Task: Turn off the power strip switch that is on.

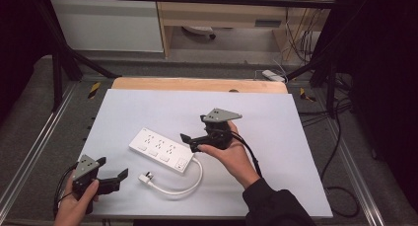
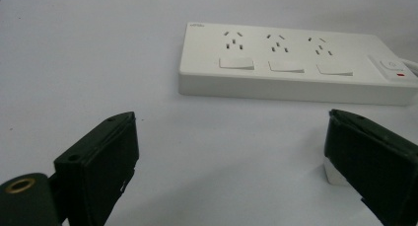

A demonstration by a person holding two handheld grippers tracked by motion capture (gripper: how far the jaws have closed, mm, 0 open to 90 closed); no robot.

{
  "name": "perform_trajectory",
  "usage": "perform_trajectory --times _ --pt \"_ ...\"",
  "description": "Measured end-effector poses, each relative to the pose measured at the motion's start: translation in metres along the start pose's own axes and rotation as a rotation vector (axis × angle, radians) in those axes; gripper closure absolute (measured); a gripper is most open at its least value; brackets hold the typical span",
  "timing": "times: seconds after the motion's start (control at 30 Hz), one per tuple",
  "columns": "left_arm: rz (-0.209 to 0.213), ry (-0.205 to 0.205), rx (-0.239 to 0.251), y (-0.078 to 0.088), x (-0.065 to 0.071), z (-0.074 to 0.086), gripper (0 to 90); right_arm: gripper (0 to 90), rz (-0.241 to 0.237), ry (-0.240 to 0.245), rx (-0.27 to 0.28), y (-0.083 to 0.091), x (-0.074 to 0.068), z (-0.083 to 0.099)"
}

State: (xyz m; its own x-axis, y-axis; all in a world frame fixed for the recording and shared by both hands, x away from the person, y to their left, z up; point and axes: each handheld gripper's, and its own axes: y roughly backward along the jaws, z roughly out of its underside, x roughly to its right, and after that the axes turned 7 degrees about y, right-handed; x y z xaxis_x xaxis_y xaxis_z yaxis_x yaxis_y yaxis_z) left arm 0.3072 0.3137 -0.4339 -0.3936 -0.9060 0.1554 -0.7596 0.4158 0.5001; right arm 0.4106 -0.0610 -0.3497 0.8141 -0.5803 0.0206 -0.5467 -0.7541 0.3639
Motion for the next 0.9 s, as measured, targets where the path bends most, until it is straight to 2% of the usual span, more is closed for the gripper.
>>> perform_trajectory --times 0.17,0.27,0.4,0.63,0.9 --pt "-0.001 0.001 0.0 0.0 0.0 0.0 6.4 2.7 0.022 0.015 0.029 0.015 0.002 -0.002" --pt "-0.001 -0.001 -0.001 0.0 0.0 0.0 6.4 2.3 0.049 0.029 0.031 0.023 0.004 -0.003" --pt "-0.001 0.0 -0.001 0.0 0.0 0.0 6.4 2.3 0.057 0.031 0.027 0.033 0.007 -0.001" --pt "0.0 0.001 -0.001 0.0 0.0 0.001 6.4 3.6 0.107 0.026 0.031 0.054 0.019 0.009" --pt "-0.003 0.002 -0.002 0.0 0.0 0.001 6.4 3.5 0.174 0.031 0.088 0.089 0.032 0.026"
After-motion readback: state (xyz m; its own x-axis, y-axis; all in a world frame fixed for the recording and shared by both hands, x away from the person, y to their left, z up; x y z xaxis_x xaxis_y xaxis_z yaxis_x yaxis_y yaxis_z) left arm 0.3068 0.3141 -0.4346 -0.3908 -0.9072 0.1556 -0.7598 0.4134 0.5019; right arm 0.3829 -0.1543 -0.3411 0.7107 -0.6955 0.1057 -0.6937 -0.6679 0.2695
